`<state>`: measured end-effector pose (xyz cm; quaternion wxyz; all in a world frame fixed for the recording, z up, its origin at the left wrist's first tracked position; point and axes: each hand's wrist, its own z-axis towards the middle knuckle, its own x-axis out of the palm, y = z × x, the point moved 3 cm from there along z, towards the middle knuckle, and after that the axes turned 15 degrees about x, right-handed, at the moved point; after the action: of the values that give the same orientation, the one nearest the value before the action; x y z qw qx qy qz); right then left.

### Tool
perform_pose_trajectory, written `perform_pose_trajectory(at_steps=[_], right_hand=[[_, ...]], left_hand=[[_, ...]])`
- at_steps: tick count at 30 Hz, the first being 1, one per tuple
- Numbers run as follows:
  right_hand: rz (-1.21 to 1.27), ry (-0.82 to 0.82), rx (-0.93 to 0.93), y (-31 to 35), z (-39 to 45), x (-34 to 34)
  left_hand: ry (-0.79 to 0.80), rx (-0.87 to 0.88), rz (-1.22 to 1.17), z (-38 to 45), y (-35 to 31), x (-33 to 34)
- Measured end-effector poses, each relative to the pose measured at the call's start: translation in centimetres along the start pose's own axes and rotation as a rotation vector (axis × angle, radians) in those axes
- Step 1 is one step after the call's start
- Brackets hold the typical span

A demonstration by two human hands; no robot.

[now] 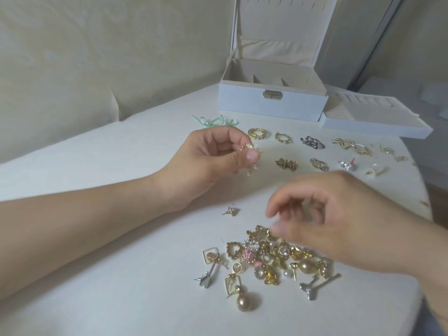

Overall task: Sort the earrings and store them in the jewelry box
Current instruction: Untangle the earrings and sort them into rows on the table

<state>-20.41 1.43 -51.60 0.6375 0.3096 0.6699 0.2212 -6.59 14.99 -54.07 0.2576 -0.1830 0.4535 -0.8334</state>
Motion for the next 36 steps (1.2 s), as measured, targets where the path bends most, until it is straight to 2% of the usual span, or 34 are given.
perform_pose_trajectory(at_steps=[2,5,9,15,20,27,29,33,36], right_hand=[[-0.184,0.076,-0.062,-0.2,-0.5,1.0],[-0.275,0.135,-0.138,-0.1,-0.6,1.6],[-0.276,0.272,-0.166,-0.2,-1.0,0.6],[-0.298,0.219,-0.099,-2.3,-1.8,-3.1],[-0.282,0.333,-0.05,-2.7,-1.9,-2.1],[-0.282,0.29,-0.045,-2.7,-1.9,-2.1],[-0.299,0.243,-0.09,-2.3,-2.0,-2.1],[-0.298,0.038,-0.218,-0.5,-1.8,-0.6],[-0.392,0.07,-0.298,0.4,-1.8,1.4]], left_hand=[[-0.012,0.003,-0.007,0.0,0.0,0.0],[-0.007,0.006,0.005,0.0,-0.1,0.0],[-0.005,-0.008,0.007,0.0,0.1,-0.2],[0.004,-0.002,-0.049,0.0,0.1,0.0],[0.011,-0.021,-0.068,0.0,0.3,0.0],[0.032,-0.018,-0.06,0.0,0.4,-0.2],[0.022,-0.023,-0.055,0.0,0.5,-0.2],[0.018,-0.03,-0.055,-0.1,0.4,-0.2],[0.023,-0.024,-0.049,-0.1,0.4,-0.1]])
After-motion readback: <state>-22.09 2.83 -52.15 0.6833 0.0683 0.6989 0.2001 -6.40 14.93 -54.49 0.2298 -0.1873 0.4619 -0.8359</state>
